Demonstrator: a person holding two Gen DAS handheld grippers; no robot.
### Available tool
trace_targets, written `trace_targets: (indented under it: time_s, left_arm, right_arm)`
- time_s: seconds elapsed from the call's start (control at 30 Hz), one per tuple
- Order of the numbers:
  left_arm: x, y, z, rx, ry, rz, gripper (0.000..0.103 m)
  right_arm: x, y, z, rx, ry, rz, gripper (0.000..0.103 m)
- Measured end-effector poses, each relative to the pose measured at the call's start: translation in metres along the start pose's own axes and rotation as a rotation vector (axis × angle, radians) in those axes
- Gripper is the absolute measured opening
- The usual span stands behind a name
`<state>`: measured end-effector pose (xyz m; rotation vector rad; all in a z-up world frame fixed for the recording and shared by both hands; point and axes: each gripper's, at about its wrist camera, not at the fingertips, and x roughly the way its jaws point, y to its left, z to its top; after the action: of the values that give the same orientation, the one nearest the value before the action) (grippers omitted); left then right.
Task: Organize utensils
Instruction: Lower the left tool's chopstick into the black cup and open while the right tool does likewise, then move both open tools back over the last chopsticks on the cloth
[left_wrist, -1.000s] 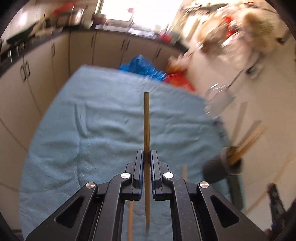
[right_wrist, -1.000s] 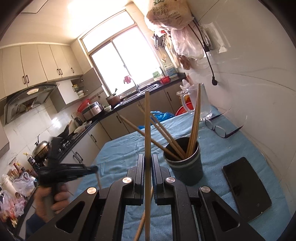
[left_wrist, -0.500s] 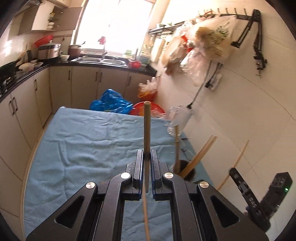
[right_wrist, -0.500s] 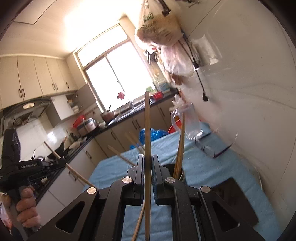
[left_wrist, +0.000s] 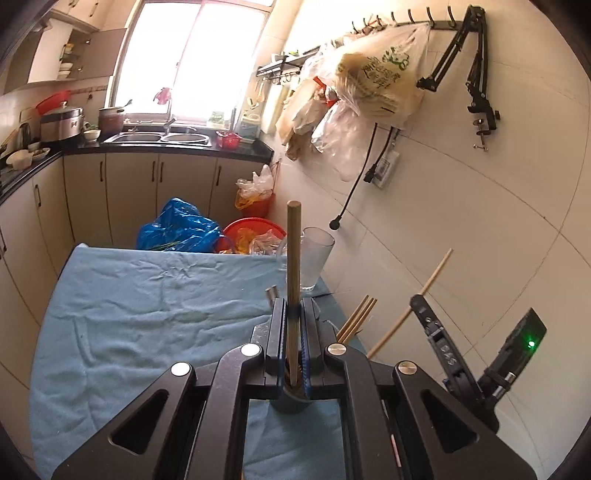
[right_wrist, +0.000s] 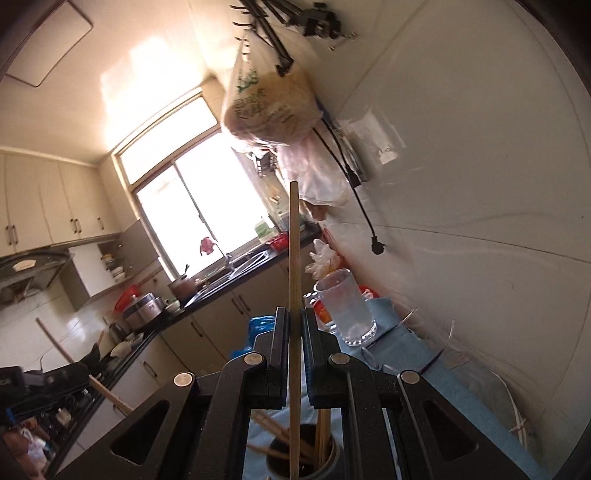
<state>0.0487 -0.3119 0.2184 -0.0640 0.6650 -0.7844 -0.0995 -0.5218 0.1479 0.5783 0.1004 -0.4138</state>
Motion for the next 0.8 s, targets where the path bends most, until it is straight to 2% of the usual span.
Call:
trace_targets:
  time_s: [0.2,0.37,0.53,0.6,0.63,0.7,0.77,0.8]
  left_arm:
    - [0.04,-0.001,-0.002,-0.002,0.058,-0.002,0.006]
    - [0.068,0.003,-0.015,0.008,0.125,0.002,0.006]
    - [0.074,0.007,-0.022,0.005,0.138,0.002,0.007]
    - [0.071,0.007,-0.021,0.004,0.135,-0.005,0.007]
    - [0.067,0.007,-0.02,0.005,0.129,-0.008,0.008]
    - [0.059,0.006,-0.019,0.009,0.115,-0.008,0.022]
    - [0.047,0.006,-0.019,0.016,0.085,-0.006,0.029]
    - [0.041,0.005,-0.019,0.02,0.071,-0.002,0.029]
  right_arm:
    - [0.034,-0.011,-0.005,0.009,0.027,-0.05,0.008]
    - [0.046,-0.017,-0.018,0.011,0.083,-0.054,0.008]
    - [0.045,-0.018,-0.026,0.014,0.123,-0.04,0.01]
    - [0.038,-0.017,-0.026,0.021,0.118,-0.034,0.016]
    - [0.034,-0.017,-0.024,0.021,0.111,-0.031,0.018]
    - [0.025,-0.014,-0.02,0.016,0.094,-0.024,0.024]
    - [0.014,-0.011,-0.017,0.014,0.075,-0.021,0.029]
    - [0.008,-0.01,-0.015,0.014,0.066,-0.015,0.031]
